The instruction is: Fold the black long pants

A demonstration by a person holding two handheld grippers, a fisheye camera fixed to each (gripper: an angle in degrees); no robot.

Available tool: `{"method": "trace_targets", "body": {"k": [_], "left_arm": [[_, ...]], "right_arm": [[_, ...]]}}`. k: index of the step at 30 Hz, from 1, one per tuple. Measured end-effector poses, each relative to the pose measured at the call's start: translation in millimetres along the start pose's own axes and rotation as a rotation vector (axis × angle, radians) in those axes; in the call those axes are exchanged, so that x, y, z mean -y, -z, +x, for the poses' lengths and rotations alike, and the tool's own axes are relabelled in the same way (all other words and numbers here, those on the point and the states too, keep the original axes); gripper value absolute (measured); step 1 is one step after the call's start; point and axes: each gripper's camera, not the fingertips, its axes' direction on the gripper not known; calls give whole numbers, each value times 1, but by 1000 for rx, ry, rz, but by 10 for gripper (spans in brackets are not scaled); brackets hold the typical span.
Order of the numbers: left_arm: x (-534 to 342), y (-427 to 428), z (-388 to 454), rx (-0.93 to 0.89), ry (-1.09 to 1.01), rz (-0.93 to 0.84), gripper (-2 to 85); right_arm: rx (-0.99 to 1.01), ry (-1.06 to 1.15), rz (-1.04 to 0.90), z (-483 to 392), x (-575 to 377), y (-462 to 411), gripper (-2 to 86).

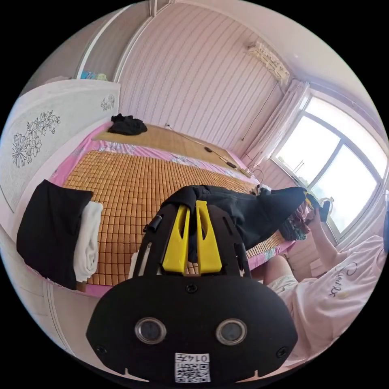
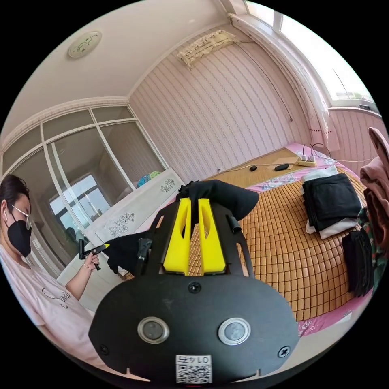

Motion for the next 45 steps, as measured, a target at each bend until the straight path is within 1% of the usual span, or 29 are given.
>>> {"method": "trace_targets", "body": {"k": [2, 4, 5, 6, 7, 8, 9, 11, 14, 16, 18, 22, 25, 28, 30, 31, 32, 33, 34, 36, 37, 39, 40, 42, 43, 45], "left_arm": [[-20, 25, -13, 41, 6, 73, 2], [-50, 33, -33, 71, 72, 75, 16], [-73, 29, -51, 84, 134, 35, 33], [-97, 21, -71, 110, 217, -32, 43], [-110, 16, -81, 119, 260, -75, 48], [-134, 6, -99, 126, 355, -162, 52], [-155, 1, -112, 125, 442, -214, 52], [-179, 1, -121, 154, 496, -232, 49], [-194, 9, -124, 148, 509, -207, 45], [-195, 13, -127, 144, 509, -208, 47], [-192, 17, -130, 156, 501, -208, 49], [-187, 11, -134, 144, 490, -216, 63], [-186, 7, -136, 202, 498, -188, 68], [-190, 4, -146, 209, 586, -184, 87], [-194, 6, -152, 184, 650, -149, 105], [-195, 7, -153, 178, 662, -142, 108], [-196, 9, -154, 166, 682, -132, 113], [-196, 10, -155, 155, 688, -128, 116], [-196, 10, -156, 149, 689, -129, 117], [-197, 14, -158, 121, 675, -119, 115], [-198, 16, -159, 113, 668, -109, 114], [-206, 23, -164, 105, 676, -72, 103], [-209, 25, -166, 109, 684, -61, 102], [-223, 32, -173, 105, 729, -10, 99], [-226, 33, -174, 95, 739, 1, 98], [-238, 37, -177, 72, 772, 40, 99]], "right_arm": [[-93, -5, -47, 24, -24, 9, 33], [-251, -120, -123, 59, -57, 12, 22], [-342, -236, -183, 85, -81, 13, 16], [-355, -367, -252, 110, -103, 14, 13], [-342, -418, -279, 119, -112, 14, 12], [-325, -481, -295, 129, -125, 16, 13], [-329, -500, -279, 131, -131, 17, 14], [-345, -474, -280, 128, -130, 13, 18], [-338, -396, -374, 122, -112, -13, 35], [-325, -346, -425, 117, -100, -36, 62], [-308, -293, -487, 109, -89, -72, 80], [-274, -202, -612, 88, -81, -138, 88], [-313, -129, -624, 62, -75, -186, 110], [-386, -111, -675, 47, -77, -232, 134], [-432, -92, -778, 45, -86, -266, 109], [-437, -88, -827, 46, -89, -273, 80], [-432, -91, -904, 49, -94, -284, 22], [-470, -122, -923, 54, -93, -285, 13], [-461, -138, -897, 55, -90, -281, 9], [-352, -203, -714, 59, -72, -245, 6], [-338, -212, -674, 60, -68, -234, 6], [-302, -242, -546, 65, -61, -178, 5], [-308, -255, -527, 67, -62, -164, 4], [-326, -357, -495, 84, -84, -117, 4], [-329, -394, -505, 90, -92, -109, 3], [-416, -507, -585, 108, -119, -90, 1]]}}
